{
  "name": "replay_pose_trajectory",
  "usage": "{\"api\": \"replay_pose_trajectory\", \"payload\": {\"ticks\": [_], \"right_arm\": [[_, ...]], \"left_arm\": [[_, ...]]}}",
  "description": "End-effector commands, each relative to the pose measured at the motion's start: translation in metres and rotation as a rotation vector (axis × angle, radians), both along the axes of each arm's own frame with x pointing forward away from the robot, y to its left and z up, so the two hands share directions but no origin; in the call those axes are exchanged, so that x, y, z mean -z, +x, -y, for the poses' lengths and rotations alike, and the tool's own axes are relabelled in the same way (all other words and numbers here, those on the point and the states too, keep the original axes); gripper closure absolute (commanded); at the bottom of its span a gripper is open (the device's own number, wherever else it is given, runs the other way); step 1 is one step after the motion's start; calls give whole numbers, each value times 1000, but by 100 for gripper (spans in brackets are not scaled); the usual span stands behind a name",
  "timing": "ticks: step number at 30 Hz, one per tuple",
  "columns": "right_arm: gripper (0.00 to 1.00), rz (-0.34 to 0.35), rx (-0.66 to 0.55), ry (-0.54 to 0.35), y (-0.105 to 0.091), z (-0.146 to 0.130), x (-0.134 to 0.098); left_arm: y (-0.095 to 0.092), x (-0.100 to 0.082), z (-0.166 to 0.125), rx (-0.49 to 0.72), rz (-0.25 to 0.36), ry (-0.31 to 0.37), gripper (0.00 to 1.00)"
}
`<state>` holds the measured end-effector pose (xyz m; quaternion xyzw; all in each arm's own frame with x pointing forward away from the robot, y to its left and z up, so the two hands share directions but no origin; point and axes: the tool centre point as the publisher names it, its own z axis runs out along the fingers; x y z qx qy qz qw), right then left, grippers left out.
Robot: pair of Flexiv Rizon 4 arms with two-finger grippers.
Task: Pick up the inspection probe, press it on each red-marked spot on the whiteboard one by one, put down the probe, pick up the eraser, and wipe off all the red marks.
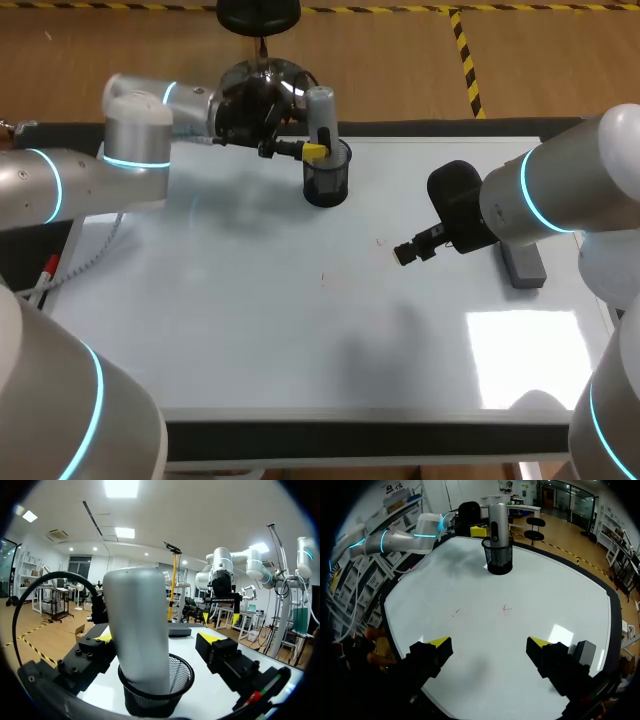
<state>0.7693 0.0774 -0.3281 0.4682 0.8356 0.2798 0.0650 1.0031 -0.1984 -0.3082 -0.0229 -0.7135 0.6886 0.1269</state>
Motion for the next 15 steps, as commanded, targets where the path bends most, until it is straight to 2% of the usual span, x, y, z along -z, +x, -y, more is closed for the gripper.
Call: {"api": "replay_pose_trajectory", "payload": {"ticks": [1,7,15], "right_arm": [[0,-2,-2,1,0,1,0],[0,-2,-2,1,0,1,0],[0,-2,-2,1,0,1,0]], "left_arm": [[3,4,0,-3,-17,-7,0],[5,7,-2,-26,-47,-12,0],[5,7,-2,-33,-52,-10,0]]}}
